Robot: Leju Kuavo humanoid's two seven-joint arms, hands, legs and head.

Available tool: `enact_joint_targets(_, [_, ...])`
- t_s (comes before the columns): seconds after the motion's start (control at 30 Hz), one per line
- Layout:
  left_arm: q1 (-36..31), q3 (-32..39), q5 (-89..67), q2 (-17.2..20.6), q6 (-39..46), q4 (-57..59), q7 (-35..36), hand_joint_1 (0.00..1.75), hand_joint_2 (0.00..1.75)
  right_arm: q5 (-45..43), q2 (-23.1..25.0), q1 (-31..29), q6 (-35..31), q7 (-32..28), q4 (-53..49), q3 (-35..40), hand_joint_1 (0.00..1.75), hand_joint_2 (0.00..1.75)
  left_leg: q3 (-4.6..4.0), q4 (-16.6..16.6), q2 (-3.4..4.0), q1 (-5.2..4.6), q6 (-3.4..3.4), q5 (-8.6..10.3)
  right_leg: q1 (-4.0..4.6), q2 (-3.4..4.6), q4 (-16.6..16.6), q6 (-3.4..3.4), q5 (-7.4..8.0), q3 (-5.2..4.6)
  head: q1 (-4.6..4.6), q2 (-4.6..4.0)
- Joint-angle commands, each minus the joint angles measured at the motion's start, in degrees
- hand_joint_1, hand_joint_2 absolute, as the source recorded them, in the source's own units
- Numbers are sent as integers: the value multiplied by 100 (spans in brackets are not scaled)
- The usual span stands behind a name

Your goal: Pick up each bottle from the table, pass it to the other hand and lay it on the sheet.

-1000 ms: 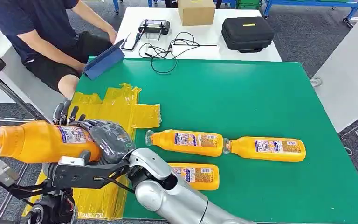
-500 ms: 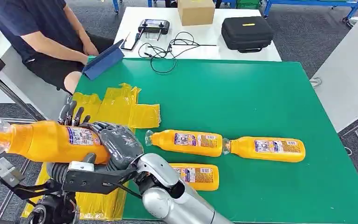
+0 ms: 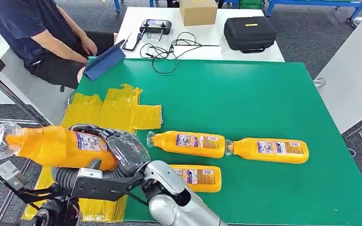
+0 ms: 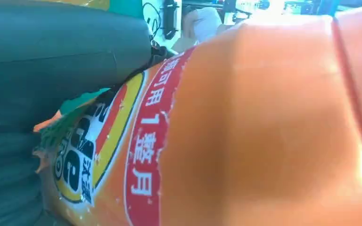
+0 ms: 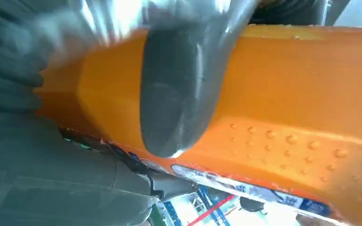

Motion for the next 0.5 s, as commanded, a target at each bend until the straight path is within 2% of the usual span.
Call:
enact_joint_targets(0.03, [-455,277,166,-44,109,325,-115,175,175,183,-386,460,12,-73,74,-154,175,175,19,-13,-27,7,-10,3,7,-34,-21,-3,-4,33,2,0])
enact_joint_targets(0.33, [-378,331,225,3,126,283,-168,175,175,290,-406,565,39,-106,12,-251,175,175,36,-19,-29,13,-16,-1,13,-40,-32,-6,-8,55,2,0])
enact_joint_targets(0.5, [-256,414,260,11,134,168,-197,175,175,511,-455,601,-113,-89,-147,-347,175,175,20,-13,-21,8,-10,1,8,-28,-21,-3,-4,33,2,0])
